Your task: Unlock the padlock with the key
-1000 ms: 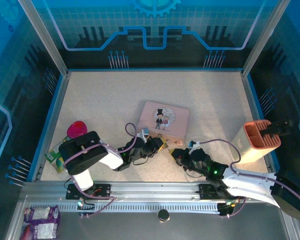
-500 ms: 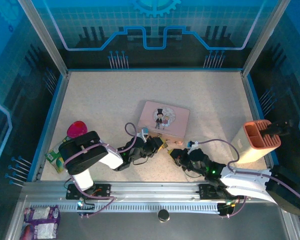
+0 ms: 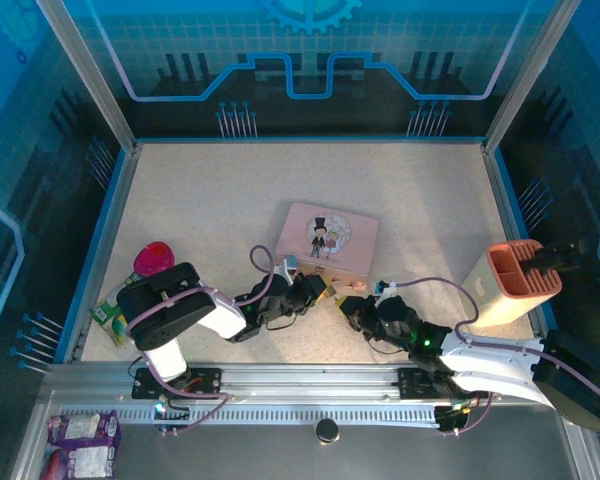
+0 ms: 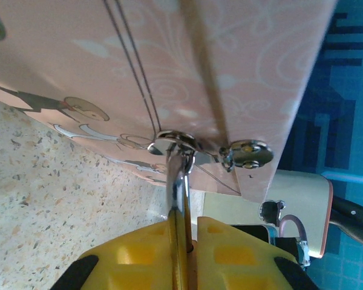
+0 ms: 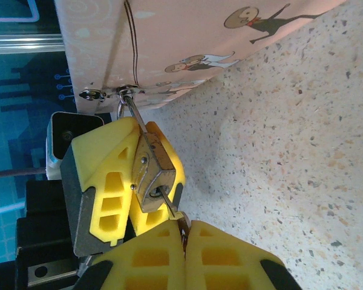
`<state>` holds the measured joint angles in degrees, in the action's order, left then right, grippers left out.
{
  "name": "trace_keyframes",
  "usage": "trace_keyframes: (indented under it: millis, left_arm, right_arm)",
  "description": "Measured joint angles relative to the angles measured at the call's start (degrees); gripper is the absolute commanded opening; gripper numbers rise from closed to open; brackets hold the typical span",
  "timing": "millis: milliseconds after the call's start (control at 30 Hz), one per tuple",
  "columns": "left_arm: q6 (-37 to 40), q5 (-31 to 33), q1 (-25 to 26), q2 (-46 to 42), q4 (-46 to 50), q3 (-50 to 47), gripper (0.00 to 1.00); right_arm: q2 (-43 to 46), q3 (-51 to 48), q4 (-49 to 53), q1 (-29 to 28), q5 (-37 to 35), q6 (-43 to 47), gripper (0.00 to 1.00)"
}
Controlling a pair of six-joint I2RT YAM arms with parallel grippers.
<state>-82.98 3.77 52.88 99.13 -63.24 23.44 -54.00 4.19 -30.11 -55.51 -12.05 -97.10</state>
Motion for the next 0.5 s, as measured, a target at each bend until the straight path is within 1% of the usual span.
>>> trace_keyframes:
  millis: [500]
  left_arm:
    - [0.8,1.6,1.4,-0.9,1.3,1.2,0.00]
  right_arm:
    - [-1.4,1.7,-0.6,0.0,-1.5,0.0,0.00]
